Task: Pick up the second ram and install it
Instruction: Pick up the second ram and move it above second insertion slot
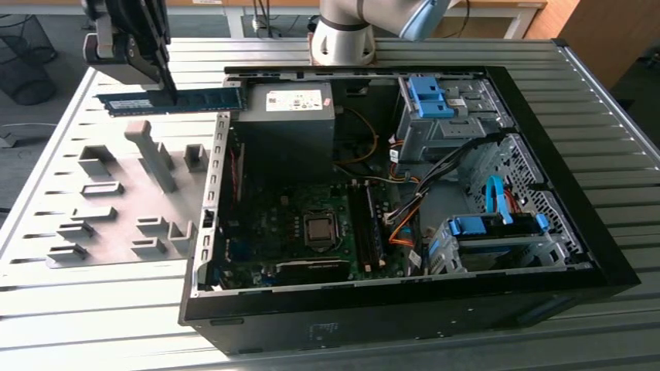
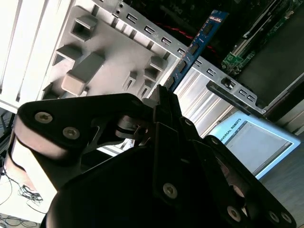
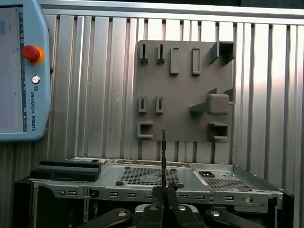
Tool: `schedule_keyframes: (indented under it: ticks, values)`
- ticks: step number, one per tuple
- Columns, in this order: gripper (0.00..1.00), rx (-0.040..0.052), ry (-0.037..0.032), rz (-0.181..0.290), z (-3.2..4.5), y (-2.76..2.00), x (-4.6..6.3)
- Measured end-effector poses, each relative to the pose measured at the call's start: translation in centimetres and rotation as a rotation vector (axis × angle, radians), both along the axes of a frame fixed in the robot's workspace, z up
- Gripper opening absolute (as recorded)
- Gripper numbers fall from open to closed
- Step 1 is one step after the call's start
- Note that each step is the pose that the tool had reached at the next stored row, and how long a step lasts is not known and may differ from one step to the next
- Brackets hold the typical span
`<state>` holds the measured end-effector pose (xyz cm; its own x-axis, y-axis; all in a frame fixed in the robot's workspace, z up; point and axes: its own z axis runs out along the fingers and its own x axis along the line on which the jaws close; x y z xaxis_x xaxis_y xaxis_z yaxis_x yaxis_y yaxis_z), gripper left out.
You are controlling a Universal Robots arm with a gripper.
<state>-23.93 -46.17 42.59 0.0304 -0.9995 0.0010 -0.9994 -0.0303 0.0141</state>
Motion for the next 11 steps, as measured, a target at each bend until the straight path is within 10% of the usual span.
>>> schedule_keyframes:
  ticks: [11]
  values:
    - [0.14, -0.0001, 0.0001, 0.000, 0.01, 0.00, 2.5]
